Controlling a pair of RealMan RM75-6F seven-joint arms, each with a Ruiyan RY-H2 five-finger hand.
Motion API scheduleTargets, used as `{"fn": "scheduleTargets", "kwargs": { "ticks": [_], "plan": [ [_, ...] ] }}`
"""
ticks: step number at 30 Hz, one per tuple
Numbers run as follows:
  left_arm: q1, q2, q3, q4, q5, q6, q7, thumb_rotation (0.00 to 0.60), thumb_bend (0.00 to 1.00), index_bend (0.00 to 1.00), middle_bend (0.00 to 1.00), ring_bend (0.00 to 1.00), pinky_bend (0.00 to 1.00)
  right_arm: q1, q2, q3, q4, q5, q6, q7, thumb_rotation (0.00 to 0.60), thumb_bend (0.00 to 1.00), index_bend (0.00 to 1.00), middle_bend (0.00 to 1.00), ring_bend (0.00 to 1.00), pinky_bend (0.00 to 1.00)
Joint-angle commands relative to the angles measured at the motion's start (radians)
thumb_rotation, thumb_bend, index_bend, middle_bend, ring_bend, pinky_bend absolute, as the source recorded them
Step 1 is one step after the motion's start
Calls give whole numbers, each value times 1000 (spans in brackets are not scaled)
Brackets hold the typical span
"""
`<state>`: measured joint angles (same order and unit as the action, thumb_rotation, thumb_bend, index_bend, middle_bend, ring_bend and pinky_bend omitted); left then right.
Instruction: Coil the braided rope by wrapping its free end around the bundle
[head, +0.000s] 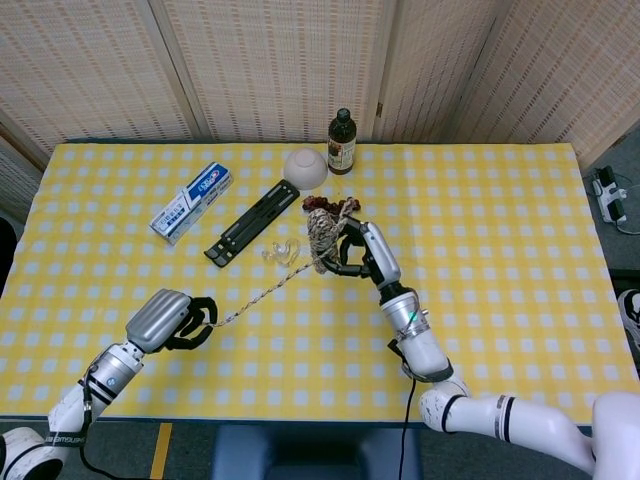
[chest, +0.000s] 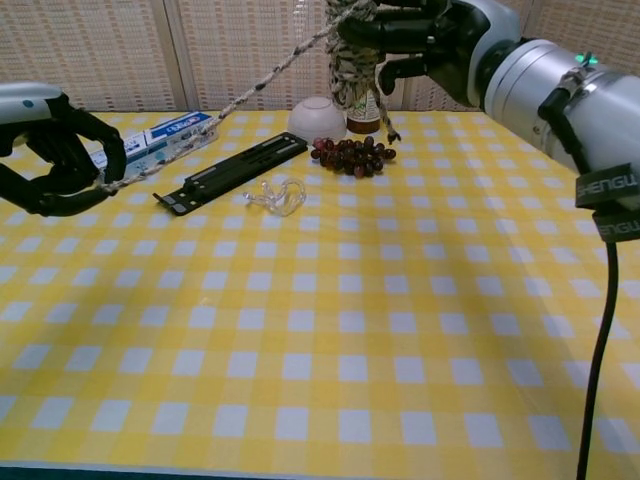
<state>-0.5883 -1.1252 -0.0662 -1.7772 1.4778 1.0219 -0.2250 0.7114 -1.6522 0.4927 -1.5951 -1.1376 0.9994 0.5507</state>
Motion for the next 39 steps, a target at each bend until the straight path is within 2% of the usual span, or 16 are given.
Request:
{"fn": "scheduleTargets", "kwargs": {
  "ticks": [1, 9, 13, 19, 30, 35, 39],
  "plan": [
    [-4, -14, -11, 47, -55, -30, -4, 600, 582, 729, 932, 844, 778, -30, 58, -9, -38, -21, -17, 28, 600, 713, 954, 767, 796, 704],
    [-30, -46, -25, 134, -170, -105, 73, 600, 582, 729, 932, 844, 778, -76, 161, -39, -89, -110, -27, 131, 600, 713, 956, 767, 795, 703],
    [-46, -66, -39, 165, -225, -122, 144, 600, 582, 729, 932, 843, 777, -90, 200, -68, -100, -170, -30, 186, 600, 713, 956, 768, 795, 704],
    [-71, -78, -72, 172, -263, -126, 184, 600, 582, 730, 932, 842, 777, -88, 246, -118, -120, -245, -49, 217, 600, 714, 956, 768, 795, 703],
    [-148, -54, -139, 121, -241, -96, 336, 600, 582, 726, 932, 839, 777, -25, 333, -224, -193, -363, -145, 159, 600, 713, 955, 768, 797, 704],
    [-174, -45, -175, 63, -233, -62, 385, 600, 582, 720, 932, 836, 777, 19, 333, -259, -208, -336, -221, 101, 600, 713, 961, 771, 806, 712],
    [-194, -41, -203, 5, -226, -43, 399, 600, 582, 714, 932, 834, 777, 57, 312, -268, -207, -267, -282, 32, 600, 713, 968, 776, 823, 724]
  ]
}}
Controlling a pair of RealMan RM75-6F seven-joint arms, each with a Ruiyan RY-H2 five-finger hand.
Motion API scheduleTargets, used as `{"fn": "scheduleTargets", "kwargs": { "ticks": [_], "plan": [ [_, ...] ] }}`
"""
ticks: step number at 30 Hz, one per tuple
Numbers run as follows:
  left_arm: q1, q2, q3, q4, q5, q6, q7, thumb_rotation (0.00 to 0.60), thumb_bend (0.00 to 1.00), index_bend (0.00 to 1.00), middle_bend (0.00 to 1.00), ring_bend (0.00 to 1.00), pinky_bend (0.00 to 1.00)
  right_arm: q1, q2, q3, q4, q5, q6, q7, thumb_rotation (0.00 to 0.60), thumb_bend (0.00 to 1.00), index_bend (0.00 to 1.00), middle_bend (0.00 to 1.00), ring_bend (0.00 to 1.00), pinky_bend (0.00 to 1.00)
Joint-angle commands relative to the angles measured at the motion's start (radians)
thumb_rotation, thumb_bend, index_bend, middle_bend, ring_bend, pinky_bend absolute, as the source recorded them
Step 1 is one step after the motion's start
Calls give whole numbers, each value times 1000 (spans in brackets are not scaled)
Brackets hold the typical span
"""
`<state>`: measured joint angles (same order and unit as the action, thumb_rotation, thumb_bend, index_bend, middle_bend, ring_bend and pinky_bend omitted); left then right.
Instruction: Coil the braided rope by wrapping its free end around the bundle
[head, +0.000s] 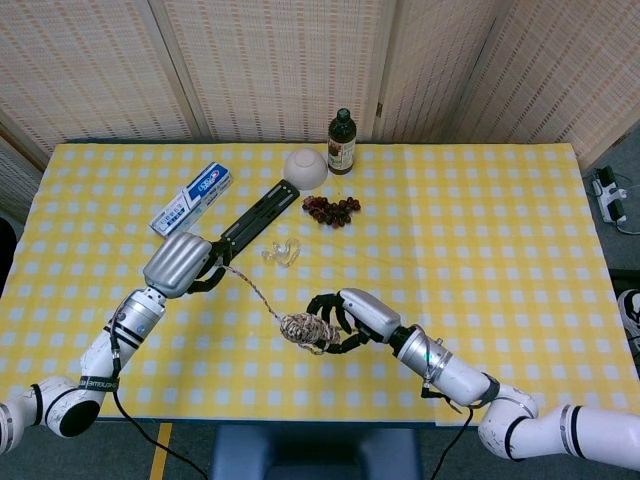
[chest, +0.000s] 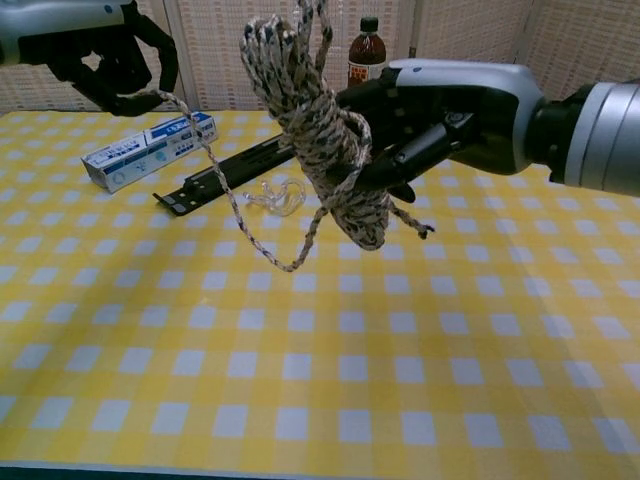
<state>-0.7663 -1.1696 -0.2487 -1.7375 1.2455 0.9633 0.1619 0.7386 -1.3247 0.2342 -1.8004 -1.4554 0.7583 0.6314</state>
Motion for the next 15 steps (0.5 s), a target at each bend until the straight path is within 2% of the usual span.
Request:
{"fn": "scheduleTargets", "kwargs": {
  "ticks": [1, 7, 15],
  "plan": [
    [-21, 3, -25, -47, 8, 18, 16, 600, 582, 714, 932, 834, 777, 39, -22, -10, 1, 72, -54, -69, 600, 713, 968, 776, 829, 727],
    [-40, 6, -48, -133, 38, 49, 30, 600, 582, 711, 932, 834, 777, 94, -73, -4, 15, 263, -100, -209, 600, 713, 976, 784, 841, 738],
    [-38, 19, -33, -233, 124, 75, 5, 600, 582, 710, 932, 834, 778, 170, -150, 4, 42, 473, -108, -339, 600, 713, 980, 790, 845, 750]
  ]
}}
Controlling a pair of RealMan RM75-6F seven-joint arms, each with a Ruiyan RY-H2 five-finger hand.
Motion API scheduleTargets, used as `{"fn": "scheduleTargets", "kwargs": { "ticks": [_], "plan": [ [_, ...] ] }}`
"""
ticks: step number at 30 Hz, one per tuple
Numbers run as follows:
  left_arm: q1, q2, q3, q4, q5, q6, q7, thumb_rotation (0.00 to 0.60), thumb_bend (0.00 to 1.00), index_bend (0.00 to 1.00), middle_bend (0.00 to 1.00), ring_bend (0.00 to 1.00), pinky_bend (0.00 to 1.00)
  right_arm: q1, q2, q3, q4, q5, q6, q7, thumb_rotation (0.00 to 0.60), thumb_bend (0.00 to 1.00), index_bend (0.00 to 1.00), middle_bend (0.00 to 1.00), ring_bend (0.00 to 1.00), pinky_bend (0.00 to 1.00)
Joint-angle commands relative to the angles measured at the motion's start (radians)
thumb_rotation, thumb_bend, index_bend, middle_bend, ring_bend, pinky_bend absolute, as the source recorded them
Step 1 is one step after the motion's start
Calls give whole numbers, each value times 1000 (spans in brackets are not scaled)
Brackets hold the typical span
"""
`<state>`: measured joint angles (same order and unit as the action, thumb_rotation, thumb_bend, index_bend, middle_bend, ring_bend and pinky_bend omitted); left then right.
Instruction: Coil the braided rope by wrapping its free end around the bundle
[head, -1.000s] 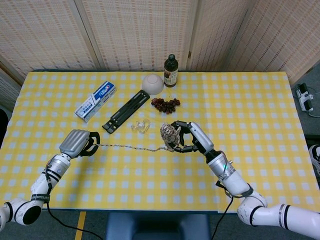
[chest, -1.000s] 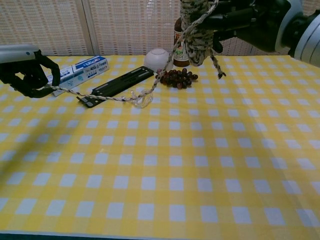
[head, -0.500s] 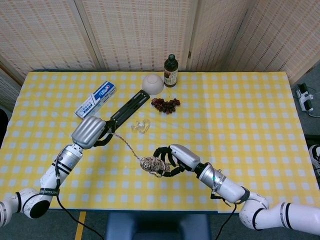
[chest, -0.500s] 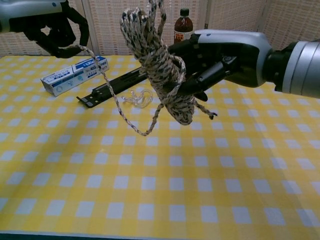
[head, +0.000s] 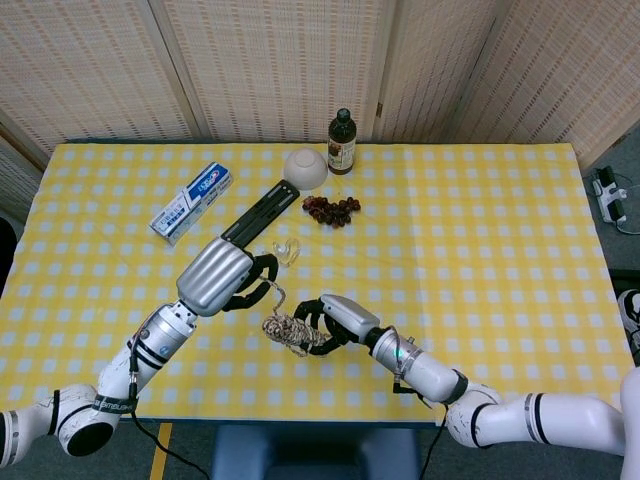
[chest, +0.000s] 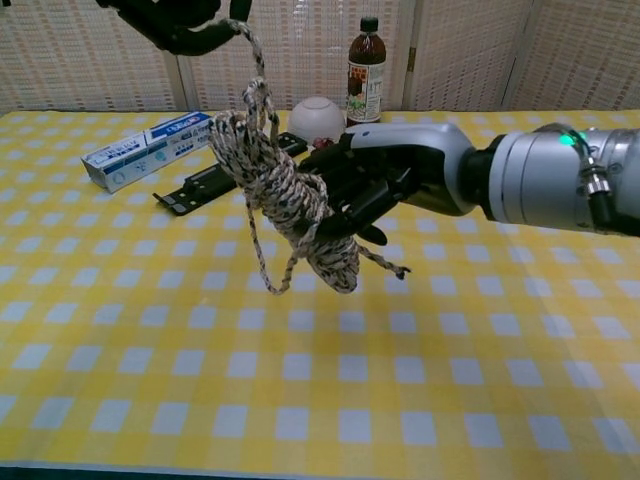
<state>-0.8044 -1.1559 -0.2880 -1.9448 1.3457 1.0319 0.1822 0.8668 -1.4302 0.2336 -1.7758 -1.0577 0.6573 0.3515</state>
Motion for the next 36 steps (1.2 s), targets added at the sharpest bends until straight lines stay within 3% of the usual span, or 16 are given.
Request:
{"fn": "scheduleTargets", "kwargs": {
  "ticks": [1, 13, 22, 28, 36],
  "plan": [
    [0, 7, 8, -32, 29, 7, -21, 600, 582, 710, 931, 834, 777, 49, -54, 6, 20, 92, -6, -68, 600, 713, 982, 791, 846, 751],
    [16, 1, 39, -55, 91, 29, -101, 600, 583, 711, 932, 834, 777, 96, -154, 48, 69, 288, -5, -63, 600, 714, 983, 793, 847, 753],
    [58, 3, 93, -41, 160, 63, -182, 600, 585, 711, 932, 834, 777, 73, -258, 140, 110, 401, 125, -2, 600, 713, 986, 798, 851, 757],
    [105, 20, 155, -22, 248, 105, -229, 600, 585, 711, 932, 834, 777, 25, -308, 197, 130, 387, 212, 52, 600, 713, 989, 801, 852, 762],
    [163, 37, 204, 60, 259, 146, -333, 600, 585, 712, 932, 834, 777, -63, -270, 241, 113, 289, 194, 161, 600, 714, 990, 803, 851, 768]
  ]
}}
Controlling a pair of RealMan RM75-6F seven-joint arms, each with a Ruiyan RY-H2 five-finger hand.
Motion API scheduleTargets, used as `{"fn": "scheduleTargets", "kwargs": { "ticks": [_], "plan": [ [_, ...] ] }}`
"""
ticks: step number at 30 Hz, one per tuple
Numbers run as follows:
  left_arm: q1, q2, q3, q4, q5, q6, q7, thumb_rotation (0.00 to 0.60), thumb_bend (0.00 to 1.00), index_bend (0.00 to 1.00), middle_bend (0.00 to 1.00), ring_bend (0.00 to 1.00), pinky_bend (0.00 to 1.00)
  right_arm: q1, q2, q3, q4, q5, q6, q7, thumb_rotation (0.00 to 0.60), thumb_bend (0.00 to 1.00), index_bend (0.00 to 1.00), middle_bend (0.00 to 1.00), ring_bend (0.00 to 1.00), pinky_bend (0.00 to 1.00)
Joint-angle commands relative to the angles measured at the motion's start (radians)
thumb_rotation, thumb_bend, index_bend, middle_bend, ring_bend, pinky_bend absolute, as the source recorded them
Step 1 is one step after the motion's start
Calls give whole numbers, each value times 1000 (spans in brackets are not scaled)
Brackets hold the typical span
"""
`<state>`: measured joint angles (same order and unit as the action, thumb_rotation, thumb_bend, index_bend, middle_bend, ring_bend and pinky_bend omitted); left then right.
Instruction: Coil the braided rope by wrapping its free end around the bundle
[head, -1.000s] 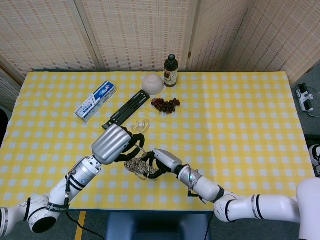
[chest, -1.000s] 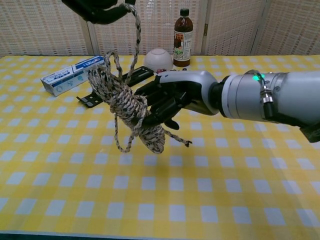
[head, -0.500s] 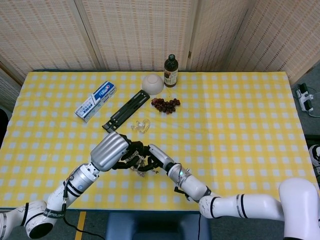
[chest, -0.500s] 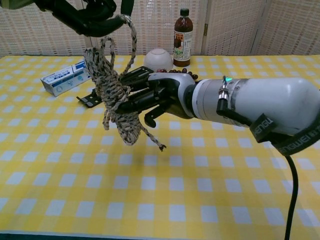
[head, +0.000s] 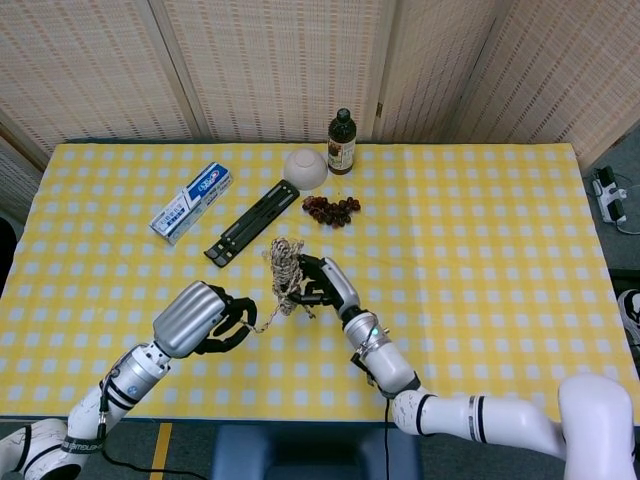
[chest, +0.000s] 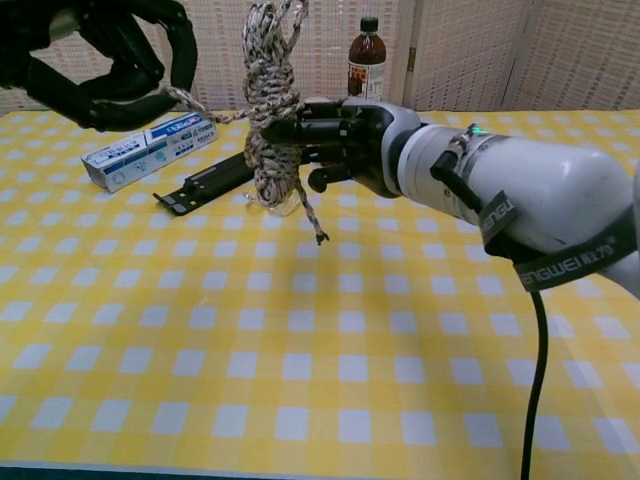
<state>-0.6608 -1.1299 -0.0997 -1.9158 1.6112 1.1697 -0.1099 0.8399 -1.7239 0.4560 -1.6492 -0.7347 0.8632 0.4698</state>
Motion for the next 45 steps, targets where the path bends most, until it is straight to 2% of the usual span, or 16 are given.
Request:
{"fn": "scheduleTargets", "kwargs": {
  "ticks": [1, 7, 13, 24, 32, 38, 45],
  "plan": [
    [24, 16, 21, 42, -9, 8, -60, 600, 585, 712, 932, 834, 777, -47, 34, 24, -20, -46, -16, 57, 600, 714, 990, 803, 851, 768],
    [63, 30, 44, 128, -28, 24, -179, 600, 585, 712, 931, 832, 778, -116, 98, 63, -50, -125, -34, 149, 600, 713, 990, 803, 853, 768],
    [74, 23, 39, 193, -81, -1, -220, 600, 585, 712, 932, 832, 777, -159, 152, 82, -78, -205, -63, 221, 600, 713, 990, 803, 852, 768],
    [58, -9, 4, 283, -203, -94, -212, 600, 586, 711, 932, 832, 777, -207, 224, 65, -101, -351, -91, 304, 600, 713, 990, 804, 853, 769],
    [42, -20, -8, 302, -221, -131, -186, 600, 585, 712, 932, 832, 777, -215, 252, 42, -108, -429, -95, 337, 600, 713, 990, 805, 852, 768],
    [3, -22, -22, 287, -228, -185, -121, 600, 586, 711, 932, 832, 777, -210, 268, 2, -112, -544, -53, 298, 600, 712, 990, 805, 851, 768],
    [-34, -4, -45, 237, -215, -213, -88, 600, 585, 711, 932, 832, 777, -192, 281, -50, -120, -670, 31, 158, 600, 714, 990, 805, 850, 768]
  ]
}}
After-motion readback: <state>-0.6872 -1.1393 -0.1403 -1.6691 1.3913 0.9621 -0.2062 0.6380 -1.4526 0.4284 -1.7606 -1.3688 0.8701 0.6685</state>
